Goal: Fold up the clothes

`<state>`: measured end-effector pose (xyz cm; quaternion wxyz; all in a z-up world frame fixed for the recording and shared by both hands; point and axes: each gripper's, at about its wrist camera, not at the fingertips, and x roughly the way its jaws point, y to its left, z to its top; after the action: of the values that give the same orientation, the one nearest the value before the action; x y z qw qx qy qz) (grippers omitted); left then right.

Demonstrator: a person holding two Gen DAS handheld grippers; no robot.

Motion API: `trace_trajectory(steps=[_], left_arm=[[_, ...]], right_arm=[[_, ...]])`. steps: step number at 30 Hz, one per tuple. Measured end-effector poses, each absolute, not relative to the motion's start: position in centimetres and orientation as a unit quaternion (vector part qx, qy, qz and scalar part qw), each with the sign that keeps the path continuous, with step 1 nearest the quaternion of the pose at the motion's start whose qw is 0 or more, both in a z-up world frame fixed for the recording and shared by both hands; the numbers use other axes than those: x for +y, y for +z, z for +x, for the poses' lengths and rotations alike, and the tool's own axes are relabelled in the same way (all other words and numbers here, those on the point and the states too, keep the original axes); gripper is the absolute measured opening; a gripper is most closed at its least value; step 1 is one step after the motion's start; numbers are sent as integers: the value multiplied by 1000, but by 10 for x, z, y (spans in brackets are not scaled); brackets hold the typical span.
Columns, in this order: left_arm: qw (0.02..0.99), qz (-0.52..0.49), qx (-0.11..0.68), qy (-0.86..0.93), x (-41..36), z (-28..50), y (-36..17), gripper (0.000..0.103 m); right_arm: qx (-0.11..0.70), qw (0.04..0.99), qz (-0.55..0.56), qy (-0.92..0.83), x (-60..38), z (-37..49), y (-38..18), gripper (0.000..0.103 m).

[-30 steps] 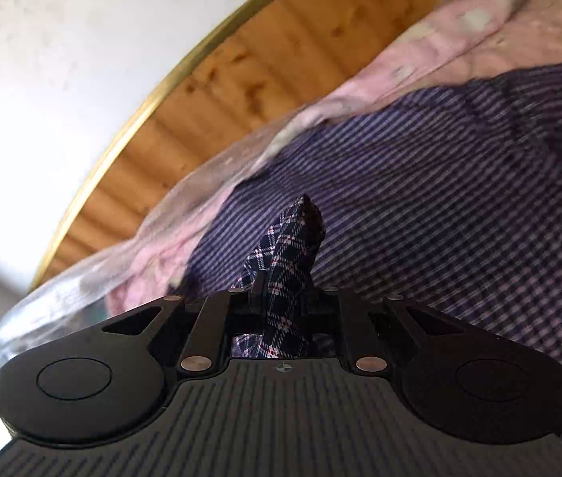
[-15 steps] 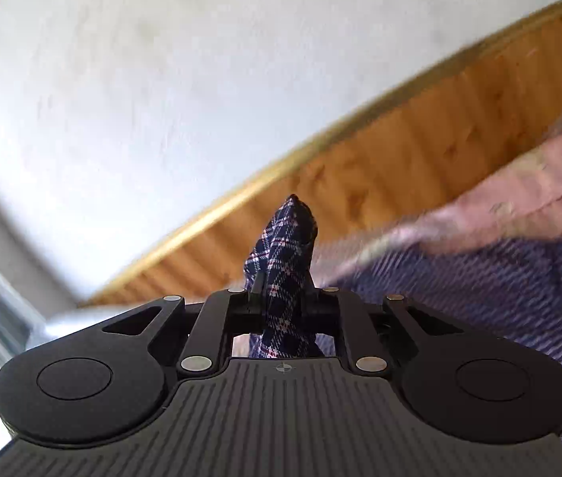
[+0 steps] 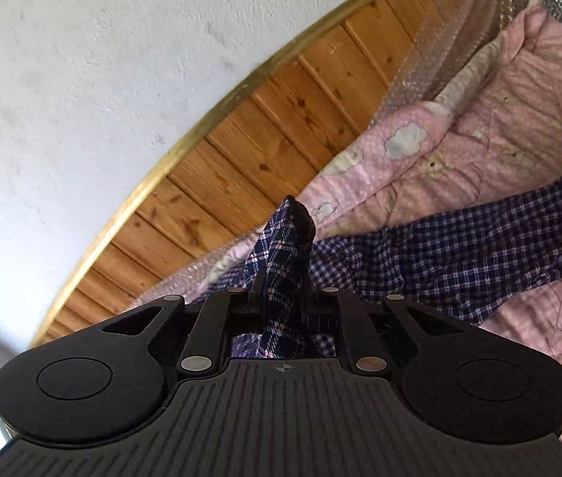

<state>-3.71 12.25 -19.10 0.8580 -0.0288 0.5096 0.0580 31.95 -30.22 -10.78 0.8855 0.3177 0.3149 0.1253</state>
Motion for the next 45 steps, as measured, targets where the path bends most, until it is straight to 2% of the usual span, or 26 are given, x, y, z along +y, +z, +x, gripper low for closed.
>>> trace_trajectory(steps=[4, 8, 10, 14, 15, 18, 20, 22, 25, 28, 33, 40, 42, 43, 44, 45], left_arm=[[860, -33, 505, 67, 123, -49, -192, 3], [867, -38, 494, 52, 117, -53, -190, 16], [870, -50, 489, 44, 116, -53, -186, 16], [877, -80, 473, 24, 121, -68, -170, 23], [879, -88, 469, 19, 124, -74, -166, 25], [881, -94, 463, 22, 132, -92, -158, 36], [885, -82, 458, 33, 133, -99, -156, 47], [890, -69, 449, 37, 133, -98, -158, 54], [897, -41, 439, 44, 130, -85, -166, 54], [902, -8, 429, 50, 127, -74, -176, 54], [902, 11, 429, 44, 130, -71, -192, 50], [910, -26, 413, -7, 156, -80, -197, 51], [910, -38, 412, -28, 162, -79, -202, 51], [912, -36, 406, -33, 161, -78, -203, 50], [914, -36, 403, -37, 161, -75, -204, 40], [912, -42, 407, -42, 163, -72, -203, 25]], right_arm=[[315, 888, 314, 114, -312, 302, -114, 12], [339, 892, 285, 95, -311, 312, -132, 12], [351, 897, 257, 82, -311, 317, -139, 13], [385, 902, 195, 4, -320, 314, -150, 46], [388, 903, 182, -25, -324, 311, -152, 51], [365, 910, 167, -105, -335, 288, -141, 52], [349, 916, 184, -72, -321, 271, -128, 52], [371, 907, 194, 43, -279, 258, -120, 52], [443, 835, 211, 249, -184, 246, -142, 50], [497, 754, 220, 368, -98, 240, -170, 51], [546, 710, 224, 385, -18, 260, -215, 53], [558, 716, 207, 365, 26, 280, -243, 55], [557, 719, 210, 359, 30, 286, -247, 49], [557, 720, 212, 356, 33, 290, -249, 41], [558, 722, 209, 352, 37, 293, -250, 25], [560, 723, 201, 350, 41, 297, -252, 13]])
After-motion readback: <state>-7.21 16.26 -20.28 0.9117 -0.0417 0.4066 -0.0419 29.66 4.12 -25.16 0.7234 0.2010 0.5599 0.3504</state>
